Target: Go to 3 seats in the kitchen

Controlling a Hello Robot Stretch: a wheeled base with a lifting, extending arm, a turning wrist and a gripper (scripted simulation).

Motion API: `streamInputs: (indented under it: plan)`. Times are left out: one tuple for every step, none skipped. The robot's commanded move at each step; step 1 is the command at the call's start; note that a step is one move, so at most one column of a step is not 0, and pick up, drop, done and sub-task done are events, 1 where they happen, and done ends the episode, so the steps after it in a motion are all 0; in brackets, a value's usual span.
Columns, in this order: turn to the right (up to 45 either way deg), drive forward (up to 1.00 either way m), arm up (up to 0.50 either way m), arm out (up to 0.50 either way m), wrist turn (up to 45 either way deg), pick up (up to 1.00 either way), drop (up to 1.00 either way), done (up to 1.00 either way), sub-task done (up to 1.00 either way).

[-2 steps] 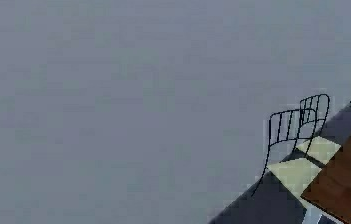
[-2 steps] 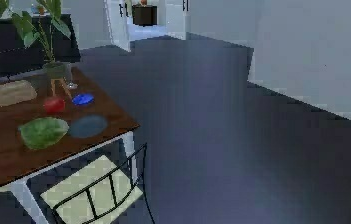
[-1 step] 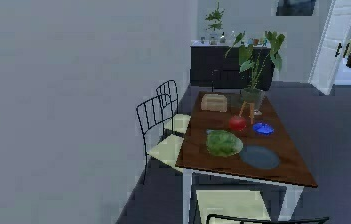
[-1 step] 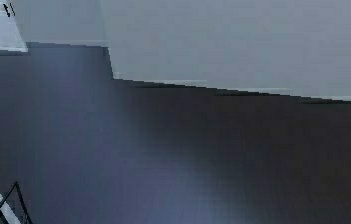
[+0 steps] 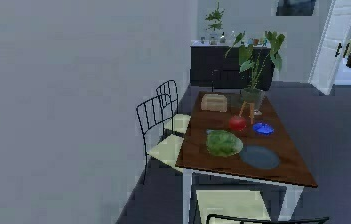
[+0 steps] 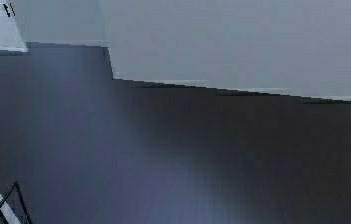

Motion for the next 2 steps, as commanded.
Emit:
streamInputs:
  plan:
    - [-9.0, 0.0, 0.0, 0.0, 0.0, 0.0, 0.0, 0.0, 0.0]
    - [0.0, 0.85, 0.0, 0.0, 0.0, 0.0, 0.0, 0.0, 0.0]
